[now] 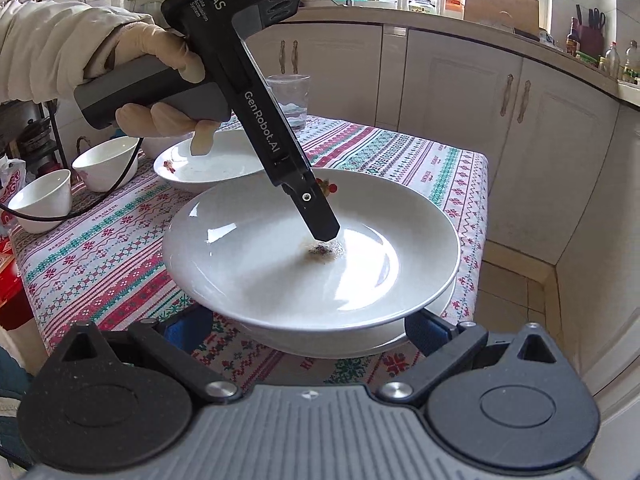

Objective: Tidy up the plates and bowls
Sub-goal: 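Lower the stained plate onto the other white plate with the left gripper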

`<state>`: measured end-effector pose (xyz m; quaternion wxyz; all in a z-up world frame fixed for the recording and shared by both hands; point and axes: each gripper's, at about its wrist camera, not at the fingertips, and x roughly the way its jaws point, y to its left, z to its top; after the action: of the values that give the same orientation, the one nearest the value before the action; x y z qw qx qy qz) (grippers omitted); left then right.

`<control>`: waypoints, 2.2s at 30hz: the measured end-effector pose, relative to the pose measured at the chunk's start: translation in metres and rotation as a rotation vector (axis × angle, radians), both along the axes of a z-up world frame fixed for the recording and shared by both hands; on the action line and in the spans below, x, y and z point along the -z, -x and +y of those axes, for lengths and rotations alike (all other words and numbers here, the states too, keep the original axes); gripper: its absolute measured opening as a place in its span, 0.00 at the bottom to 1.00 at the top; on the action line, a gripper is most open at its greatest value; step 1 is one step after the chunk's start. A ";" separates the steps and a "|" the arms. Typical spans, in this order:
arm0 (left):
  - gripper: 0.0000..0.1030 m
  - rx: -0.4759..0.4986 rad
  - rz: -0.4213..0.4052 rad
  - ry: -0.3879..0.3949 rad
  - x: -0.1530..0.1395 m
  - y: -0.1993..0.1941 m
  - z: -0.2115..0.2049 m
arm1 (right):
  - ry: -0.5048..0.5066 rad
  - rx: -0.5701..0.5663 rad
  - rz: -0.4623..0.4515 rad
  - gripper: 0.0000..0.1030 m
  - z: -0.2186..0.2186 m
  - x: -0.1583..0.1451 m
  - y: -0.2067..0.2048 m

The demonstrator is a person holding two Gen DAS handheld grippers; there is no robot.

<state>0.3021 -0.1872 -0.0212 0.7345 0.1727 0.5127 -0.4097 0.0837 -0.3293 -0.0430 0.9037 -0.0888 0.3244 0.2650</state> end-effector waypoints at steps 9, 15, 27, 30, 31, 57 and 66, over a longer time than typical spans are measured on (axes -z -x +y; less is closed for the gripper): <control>0.74 0.018 0.009 0.003 0.009 -0.002 -0.011 | 0.024 0.031 0.018 1.00 -0.001 0.000 0.002; 0.75 0.026 0.001 0.002 0.011 -0.001 -0.013 | 0.026 0.047 0.036 1.00 -0.001 0.001 0.003; 0.76 0.018 0.008 0.017 0.009 -0.003 -0.012 | 0.023 0.075 0.049 1.00 -0.002 0.000 0.003; 0.76 0.013 0.011 0.019 0.009 -0.004 -0.012 | 0.023 0.077 0.048 1.00 -0.001 0.000 0.004; 0.76 0.014 0.011 0.018 0.009 -0.004 -0.012 | 0.022 0.078 0.047 1.00 -0.001 -0.001 0.004; 0.77 0.020 0.003 0.005 0.006 -0.003 -0.012 | 0.013 0.082 0.042 1.00 -0.004 -0.002 0.006; 0.78 0.017 -0.006 0.001 0.003 -0.002 -0.009 | 0.015 0.082 0.042 1.00 -0.003 -0.003 0.006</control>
<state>0.3045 -0.1962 -0.0241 0.7325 0.1778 0.5087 -0.4159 0.0775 -0.3321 -0.0404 0.9061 -0.0767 0.3485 0.2272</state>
